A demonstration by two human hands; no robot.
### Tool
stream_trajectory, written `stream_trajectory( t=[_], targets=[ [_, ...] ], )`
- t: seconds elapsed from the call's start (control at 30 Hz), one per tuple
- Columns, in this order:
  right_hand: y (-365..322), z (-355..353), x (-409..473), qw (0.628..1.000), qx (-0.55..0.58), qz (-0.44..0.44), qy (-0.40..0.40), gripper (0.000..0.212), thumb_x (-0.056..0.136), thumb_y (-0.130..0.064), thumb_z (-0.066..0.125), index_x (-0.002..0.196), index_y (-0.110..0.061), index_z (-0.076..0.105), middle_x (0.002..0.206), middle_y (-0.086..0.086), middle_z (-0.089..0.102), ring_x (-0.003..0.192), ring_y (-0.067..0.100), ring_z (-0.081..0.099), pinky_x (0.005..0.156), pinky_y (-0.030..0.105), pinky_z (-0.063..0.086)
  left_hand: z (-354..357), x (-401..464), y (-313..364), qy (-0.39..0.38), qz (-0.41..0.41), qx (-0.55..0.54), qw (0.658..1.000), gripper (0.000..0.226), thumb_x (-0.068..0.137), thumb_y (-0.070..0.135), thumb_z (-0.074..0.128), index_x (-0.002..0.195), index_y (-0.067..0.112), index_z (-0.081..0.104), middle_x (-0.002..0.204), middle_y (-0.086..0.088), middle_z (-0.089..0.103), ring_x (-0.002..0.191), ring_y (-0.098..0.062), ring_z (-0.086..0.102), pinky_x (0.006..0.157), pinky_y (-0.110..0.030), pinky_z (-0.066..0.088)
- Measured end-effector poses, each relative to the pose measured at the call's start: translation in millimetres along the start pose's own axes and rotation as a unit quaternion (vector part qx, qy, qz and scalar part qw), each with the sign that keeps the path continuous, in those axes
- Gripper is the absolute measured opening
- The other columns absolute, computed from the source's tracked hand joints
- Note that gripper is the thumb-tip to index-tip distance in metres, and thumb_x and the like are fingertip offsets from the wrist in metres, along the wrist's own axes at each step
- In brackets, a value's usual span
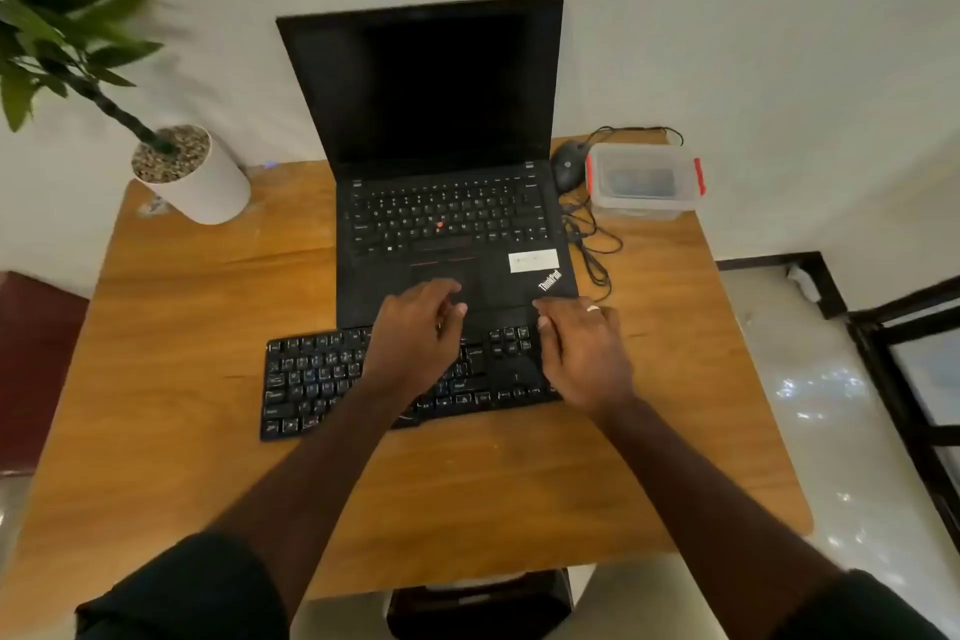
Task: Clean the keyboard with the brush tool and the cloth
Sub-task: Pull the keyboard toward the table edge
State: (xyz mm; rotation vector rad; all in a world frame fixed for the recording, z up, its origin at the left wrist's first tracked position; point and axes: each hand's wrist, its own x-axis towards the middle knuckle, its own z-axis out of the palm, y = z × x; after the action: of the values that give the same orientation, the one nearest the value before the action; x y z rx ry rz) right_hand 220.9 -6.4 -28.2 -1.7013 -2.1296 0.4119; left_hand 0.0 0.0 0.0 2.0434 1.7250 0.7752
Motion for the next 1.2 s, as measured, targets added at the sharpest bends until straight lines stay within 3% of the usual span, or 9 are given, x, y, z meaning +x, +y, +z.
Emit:
stream_trajectory(
  t=[0.13,0.27,0.43,0.57,0.73,0.87,1.0,1.1,1.2],
  targets=[
    [5,12,4,0.998,-0.024,0.008,0.05,0.027,0.096,-0.023,0.052,0.119,-0.017,0.065,0.11,0.001,0.07,0.104,0.022,0.062,0.088,0.043,0.042,14,14,-6,0.008,0.014,0.003,1.0,0.029,0.093,0.031,0.053,0.114,0.014,0.065,0.085,0.004,0.064,0.073,-0.012,0.059,0.075,-0.047,0.056],
    [12,28,4,0.997,-0.035,0.046,0.049,0.025,0.098,-0.029,0.054,0.12,-0.022,0.062,0.121,-0.001,0.061,0.111,0.022,0.057,0.091,0.044,0.041,17,9,-38,0.07,0.001,0.007,0.998,0.025,0.093,0.033,0.056,0.111,0.018,0.065,0.095,0.005,0.063,0.086,-0.013,0.058,0.079,-0.048,0.054],
    [16,46,-3,0.994,-0.062,0.072,0.052,0.028,0.097,-0.037,0.054,0.122,-0.026,0.061,0.126,-0.004,0.057,0.12,0.021,0.051,0.098,0.046,0.038,18,-15,-77,0.099,0.027,0.058,0.993,0.03,0.091,0.037,0.055,0.11,0.017,0.065,0.092,0.005,0.062,0.09,-0.014,0.056,0.084,-0.05,0.05],
    [21,55,-12,0.99,-0.08,0.078,0.09,0.029,0.096,-0.04,0.056,0.121,-0.026,0.062,0.127,-0.002,0.058,0.119,0.024,0.051,0.098,0.048,0.039,15,-32,-96,0.145,0.034,0.092,0.985,0.029,0.094,0.039,0.057,0.11,0.016,0.065,0.097,0.002,0.063,0.093,-0.015,0.054,0.087,-0.044,0.047],
    [29,59,-38,0.979,-0.066,0.099,0.168,0.037,0.094,-0.038,0.059,0.125,-0.018,0.06,0.131,0.01,0.055,0.122,0.032,0.048,0.099,0.05,0.042,-9,-88,-130,0.247,-0.021,0.069,0.966,0.035,0.09,0.037,0.06,0.114,0.011,0.065,0.097,-0.007,0.063,0.094,-0.024,0.055,0.082,-0.043,0.048],
    [38,69,-61,0.969,-0.021,0.138,0.203,0.041,0.096,-0.039,0.054,0.128,-0.013,0.058,0.126,0.015,0.061,0.117,0.035,0.053,0.097,0.049,0.045,-16,-141,-148,0.309,-0.153,0.066,0.936,0.041,0.091,0.042,0.056,0.116,0.01,0.064,0.106,-0.014,0.063,0.105,-0.032,0.054,0.092,-0.048,0.044],
    [46,73,-59,0.963,0.038,0.17,0.208,0.037,0.102,-0.031,0.048,0.126,-0.006,0.062,0.117,0.018,0.067,0.112,0.037,0.057,0.099,0.045,0.042,-8,-163,-167,0.258,-0.287,0.106,0.917,0.054,0.094,0.054,0.043,0.114,0.01,0.068,0.11,-0.019,0.064,0.107,-0.039,0.055,0.094,-0.053,0.044],
    [43,71,-57,0.963,0.042,0.18,0.196,0.037,0.103,-0.03,0.043,0.119,-0.006,0.067,0.112,0.02,0.065,0.105,0.038,0.058,0.096,0.043,0.043,-7,-162,-164,0.21,-0.278,0.126,0.929,0.057,0.096,0.057,0.035,0.11,0.014,0.069,0.106,-0.019,0.063,0.104,-0.041,0.056,0.091,-0.054,0.045],
    [41,65,-56,0.962,0.076,0.198,0.172,0.041,0.102,-0.033,0.04,0.114,-0.007,0.069,0.11,0.019,0.065,0.103,0.037,0.059,0.095,0.046,0.048,-10,-159,-162,0.199,-0.276,0.095,0.935,0.05,0.101,0.051,0.037,0.119,0.015,0.067,0.117,-0.021,0.061,0.112,-0.042,0.054,0.095,-0.055,0.042]
  ],
)
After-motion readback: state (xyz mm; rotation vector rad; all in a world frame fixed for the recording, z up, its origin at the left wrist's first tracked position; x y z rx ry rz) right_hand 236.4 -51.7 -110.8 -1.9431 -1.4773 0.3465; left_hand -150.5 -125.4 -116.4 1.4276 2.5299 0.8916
